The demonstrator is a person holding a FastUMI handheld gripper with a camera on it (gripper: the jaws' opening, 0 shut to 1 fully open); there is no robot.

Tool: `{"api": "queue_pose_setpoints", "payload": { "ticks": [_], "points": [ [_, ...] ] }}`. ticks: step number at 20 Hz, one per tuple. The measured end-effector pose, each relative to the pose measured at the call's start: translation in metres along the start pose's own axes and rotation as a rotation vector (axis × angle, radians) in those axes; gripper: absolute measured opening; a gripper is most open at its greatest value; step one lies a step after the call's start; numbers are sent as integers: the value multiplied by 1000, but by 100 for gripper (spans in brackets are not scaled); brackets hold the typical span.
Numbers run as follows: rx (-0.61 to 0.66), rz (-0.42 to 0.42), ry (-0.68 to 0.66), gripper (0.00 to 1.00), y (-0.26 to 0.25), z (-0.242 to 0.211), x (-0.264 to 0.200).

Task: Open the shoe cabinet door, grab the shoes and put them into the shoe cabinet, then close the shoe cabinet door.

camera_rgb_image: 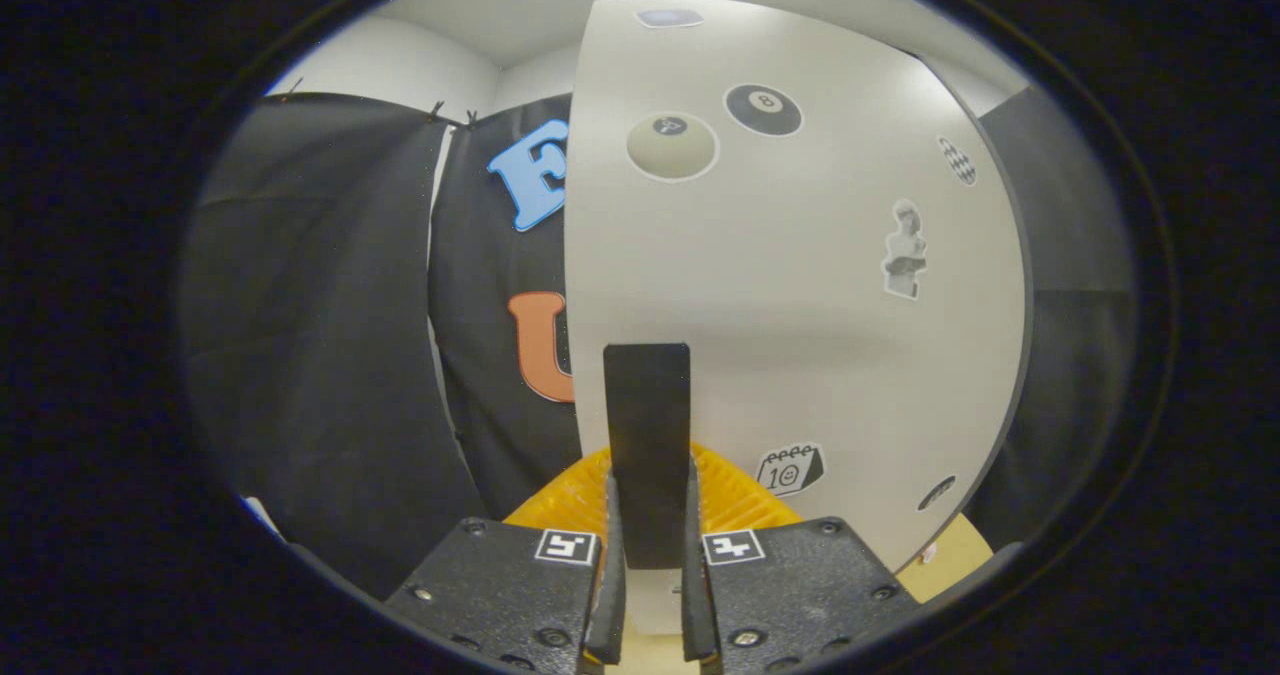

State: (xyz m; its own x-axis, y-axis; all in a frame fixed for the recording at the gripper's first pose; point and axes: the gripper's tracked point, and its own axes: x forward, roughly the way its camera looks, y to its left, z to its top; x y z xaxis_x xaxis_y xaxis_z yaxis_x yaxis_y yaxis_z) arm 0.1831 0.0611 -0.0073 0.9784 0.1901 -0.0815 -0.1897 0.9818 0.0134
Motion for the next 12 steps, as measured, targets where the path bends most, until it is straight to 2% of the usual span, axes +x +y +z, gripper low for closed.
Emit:
{"api": "queue_pose_setpoints", "payload": {
  "ticks": [12],
  "points": [
    [-23,112,-12,26,-6,-2,-38]
  ]
}}
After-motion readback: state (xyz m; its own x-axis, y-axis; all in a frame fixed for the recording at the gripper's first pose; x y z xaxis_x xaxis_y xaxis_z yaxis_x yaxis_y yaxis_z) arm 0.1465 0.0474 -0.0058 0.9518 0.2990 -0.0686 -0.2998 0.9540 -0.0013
